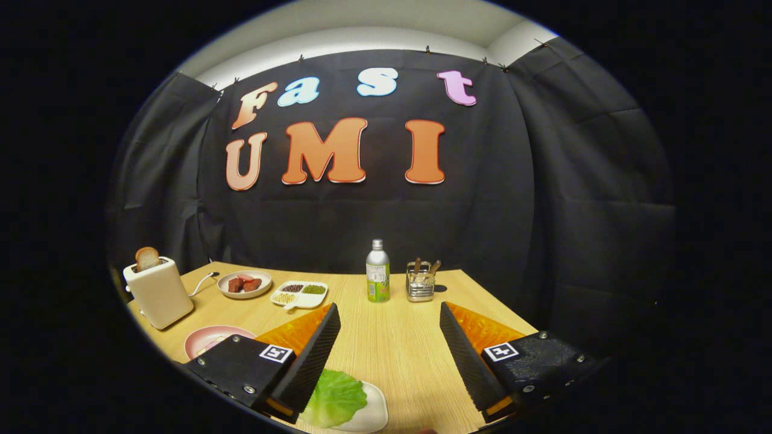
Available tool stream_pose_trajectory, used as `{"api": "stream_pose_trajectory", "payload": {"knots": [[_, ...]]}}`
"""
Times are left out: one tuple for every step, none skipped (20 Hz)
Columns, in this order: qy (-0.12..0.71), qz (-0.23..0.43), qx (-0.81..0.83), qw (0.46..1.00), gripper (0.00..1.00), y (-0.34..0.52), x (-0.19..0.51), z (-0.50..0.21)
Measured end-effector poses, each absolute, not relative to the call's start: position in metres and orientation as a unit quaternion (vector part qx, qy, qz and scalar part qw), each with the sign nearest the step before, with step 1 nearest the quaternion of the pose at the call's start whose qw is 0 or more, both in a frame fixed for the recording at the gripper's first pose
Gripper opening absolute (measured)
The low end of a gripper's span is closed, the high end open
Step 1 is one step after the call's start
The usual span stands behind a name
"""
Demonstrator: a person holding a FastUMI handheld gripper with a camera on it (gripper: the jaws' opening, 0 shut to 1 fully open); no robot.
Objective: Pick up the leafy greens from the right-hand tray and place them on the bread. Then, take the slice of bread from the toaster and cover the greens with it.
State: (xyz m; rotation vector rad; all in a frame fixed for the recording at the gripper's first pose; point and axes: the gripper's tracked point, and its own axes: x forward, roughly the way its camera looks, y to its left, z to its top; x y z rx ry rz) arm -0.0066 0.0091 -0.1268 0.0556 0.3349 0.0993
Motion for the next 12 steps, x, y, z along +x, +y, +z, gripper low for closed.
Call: {"api": "stream_pose_trajectory", "payload": {"knots": [[0.182,0.060,0.024,0.981,0.99,0.015,-0.008,-0.133],[0.200,0.079,0.022,0.976,0.99,0.026,-0.011,-0.141],[0.218,0.097,0.019,0.971,0.99,0.035,-0.015,-0.147],[0.235,0.113,0.013,0.965,0.99,0.044,-0.020,-0.155],[0.246,0.128,0.008,0.961,0.99,0.052,-0.022,-0.159],[0.262,0.141,0.002,0.955,1.00,0.059,-0.027,-0.166],[0.275,0.154,-0.003,0.949,1.00,0.065,-0.031,-0.171],[0.288,0.162,-0.008,0.944,1.00,0.070,-0.034,-0.177],[0.304,0.169,-0.011,0.938,1.00,0.074,-0.036,-0.182],[0.320,0.175,-0.013,0.931,1.00,0.078,-0.040,-0.190],[0.337,0.182,-0.016,0.924,1.00,0.082,-0.043,-0.196],[0.357,0.190,-0.021,0.914,1.00,0.086,-0.049,-0.205]]}}
